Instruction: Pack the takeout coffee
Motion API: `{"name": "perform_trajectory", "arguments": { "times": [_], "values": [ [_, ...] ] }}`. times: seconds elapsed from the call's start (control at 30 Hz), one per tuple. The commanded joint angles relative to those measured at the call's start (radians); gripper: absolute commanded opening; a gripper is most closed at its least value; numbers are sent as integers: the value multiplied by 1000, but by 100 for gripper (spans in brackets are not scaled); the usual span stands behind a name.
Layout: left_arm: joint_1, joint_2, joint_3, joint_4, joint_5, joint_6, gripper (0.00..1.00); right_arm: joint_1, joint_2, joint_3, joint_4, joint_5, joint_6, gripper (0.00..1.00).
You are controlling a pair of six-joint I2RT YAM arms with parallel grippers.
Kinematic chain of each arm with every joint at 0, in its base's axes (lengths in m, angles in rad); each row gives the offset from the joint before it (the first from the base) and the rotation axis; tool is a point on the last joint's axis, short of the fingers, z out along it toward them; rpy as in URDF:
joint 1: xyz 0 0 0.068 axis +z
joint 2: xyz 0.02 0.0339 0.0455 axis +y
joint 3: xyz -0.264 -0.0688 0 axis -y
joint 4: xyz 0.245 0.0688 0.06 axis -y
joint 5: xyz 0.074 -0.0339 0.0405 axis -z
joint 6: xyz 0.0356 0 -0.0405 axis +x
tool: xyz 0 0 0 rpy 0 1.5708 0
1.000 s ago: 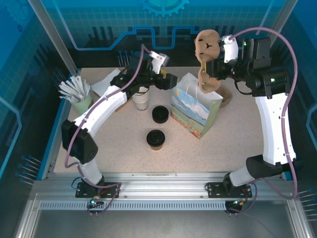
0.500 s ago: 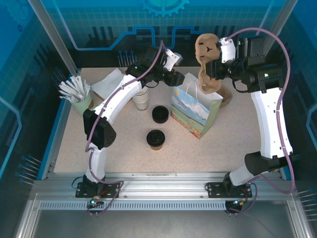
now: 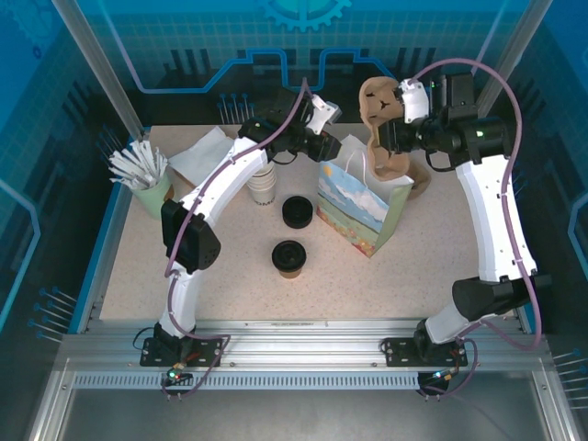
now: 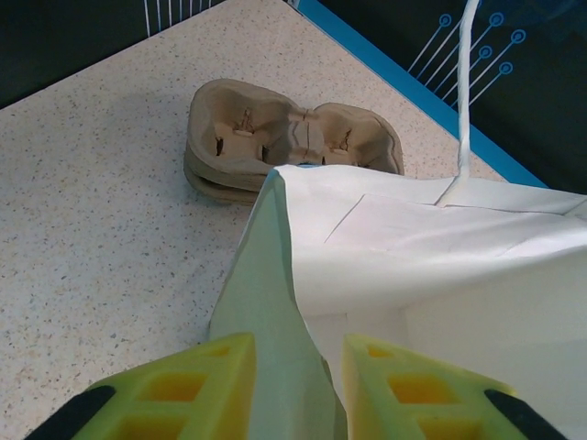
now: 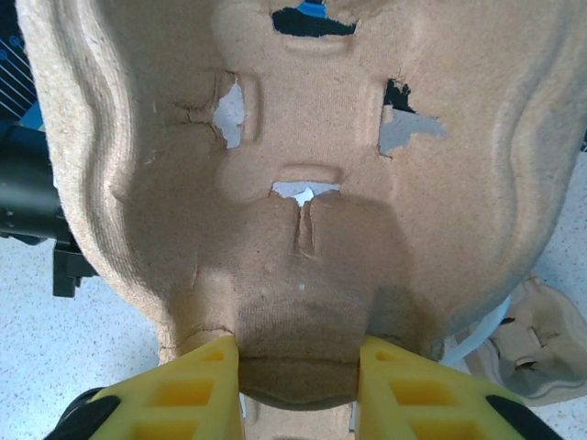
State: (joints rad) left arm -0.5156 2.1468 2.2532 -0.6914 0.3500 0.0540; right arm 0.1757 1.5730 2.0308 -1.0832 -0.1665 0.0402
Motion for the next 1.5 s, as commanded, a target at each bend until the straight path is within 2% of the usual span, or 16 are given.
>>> {"name": "perform_trajectory", "arguments": {
  "times": [0.0, 0.37, 0.7, 1.1, 1.47],
  "values": [
    [-7, 21, 36, -5, 31, -9, 28, -6, 15, -27, 24, -42, -19, 29],
    [-6, 19, 26, 2, 37, -29, 16, 5, 18, -102, 60, -85, -28, 29],
    [-7, 16, 22, -1, 41, -22, 9, -6, 48, -104, 65, -120, -116, 29],
    [-7, 11, 22, 0, 40, -13, 7, -32, 66, -106, 55, -188, -180, 29],
    [-4, 8, 22, 4, 40, -11, 6, -40, 71, -130, 46, -155, -221, 29]
  ]
}}
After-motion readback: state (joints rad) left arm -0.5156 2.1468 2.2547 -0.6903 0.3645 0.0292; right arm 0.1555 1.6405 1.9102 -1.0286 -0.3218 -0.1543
